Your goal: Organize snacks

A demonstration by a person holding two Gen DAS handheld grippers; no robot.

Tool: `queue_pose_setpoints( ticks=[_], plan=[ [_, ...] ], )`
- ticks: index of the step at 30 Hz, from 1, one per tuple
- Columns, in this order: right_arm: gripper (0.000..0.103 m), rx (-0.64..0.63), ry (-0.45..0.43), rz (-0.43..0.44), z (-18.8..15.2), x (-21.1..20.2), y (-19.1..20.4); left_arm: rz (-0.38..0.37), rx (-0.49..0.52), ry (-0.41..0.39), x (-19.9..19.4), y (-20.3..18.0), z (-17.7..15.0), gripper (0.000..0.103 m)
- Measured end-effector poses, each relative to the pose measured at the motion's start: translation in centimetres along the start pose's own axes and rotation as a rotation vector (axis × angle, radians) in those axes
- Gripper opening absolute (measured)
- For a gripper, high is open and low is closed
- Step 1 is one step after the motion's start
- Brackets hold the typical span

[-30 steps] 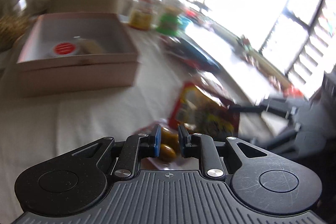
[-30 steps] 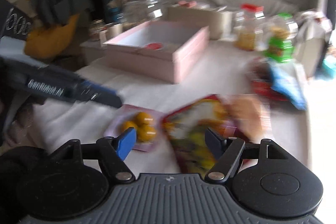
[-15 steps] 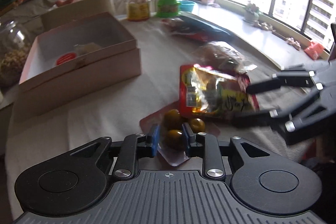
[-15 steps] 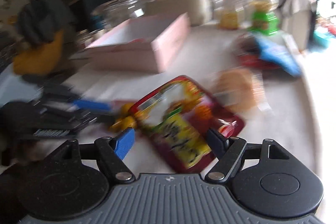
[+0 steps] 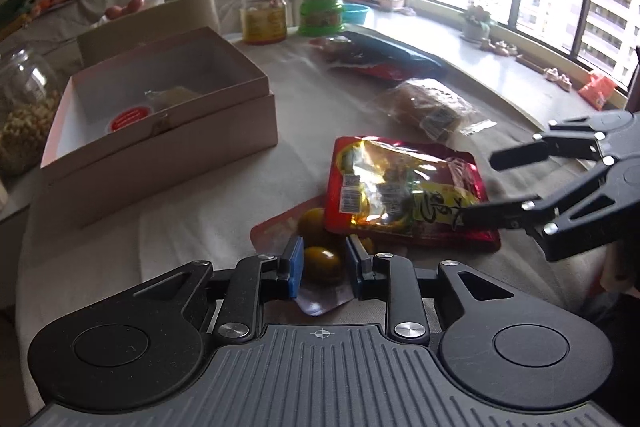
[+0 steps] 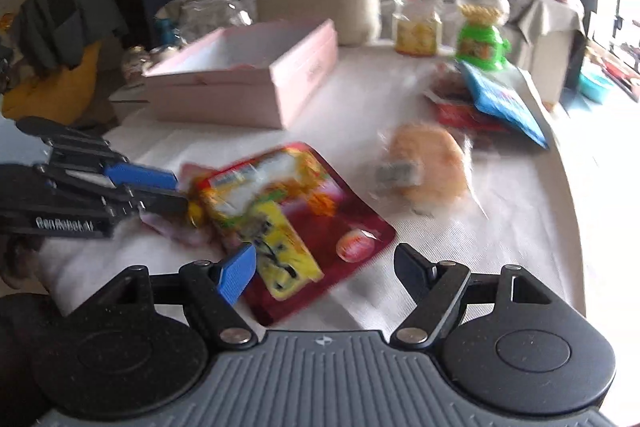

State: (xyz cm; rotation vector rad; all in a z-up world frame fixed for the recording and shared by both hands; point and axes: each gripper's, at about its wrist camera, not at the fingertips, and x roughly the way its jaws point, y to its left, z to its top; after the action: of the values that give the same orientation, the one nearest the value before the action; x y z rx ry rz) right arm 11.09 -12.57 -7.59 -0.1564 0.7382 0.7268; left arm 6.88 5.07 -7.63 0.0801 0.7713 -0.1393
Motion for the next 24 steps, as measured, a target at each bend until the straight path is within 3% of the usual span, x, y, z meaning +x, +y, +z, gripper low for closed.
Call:
queue_pose_setpoints(
  ticks=[7, 10, 14, 16, 20, 22, 24],
  plan=[
    [0.095, 0.010, -0.017, 0.019, -1.7, -0.1, -0.3, -0.063, -0.048, -0.019, 0.4, 1.2, -0.3, 0.028],
    [0.103, -0.017, -0.028, 0.040, -2.2, 0.0, 0.3, -0.100, -0.127, -0.040, 0.4, 2.2, -0.9, 0.029],
    [0.103, -0.024, -0.039, 0.028, -2.6, -0.2, 0.7, -0.131, -0.199, -0.051, 0.2, 3.1, -1.5, 0.028],
    [0.103, -0.041, -0.023, 0.019, -2.6, -0.3, 1.0, -0.083, -0.200, -0.045, -0.4, 3.4, -1.6, 0.027],
    [0.103, -0.108, 0.008, 0.004, -2.3, 0.0, 1.5, 0.103, -0.170, -0.048, -1.9, 4.3, -2.3, 0.027],
    [0.098, -0.096, 0.044, 0.022, -1.5, 0.1, 1.2, 0.128, -0.219, -0.041, -2.4, 5.5, -2.7, 0.027],
    [0.097, -0.042, 0.022, 0.071, -0.4, -0.4, 0.6, 0.120, -0.268, -0.039, -2.6, 6.4, -3.1, 0.027]
  ],
)
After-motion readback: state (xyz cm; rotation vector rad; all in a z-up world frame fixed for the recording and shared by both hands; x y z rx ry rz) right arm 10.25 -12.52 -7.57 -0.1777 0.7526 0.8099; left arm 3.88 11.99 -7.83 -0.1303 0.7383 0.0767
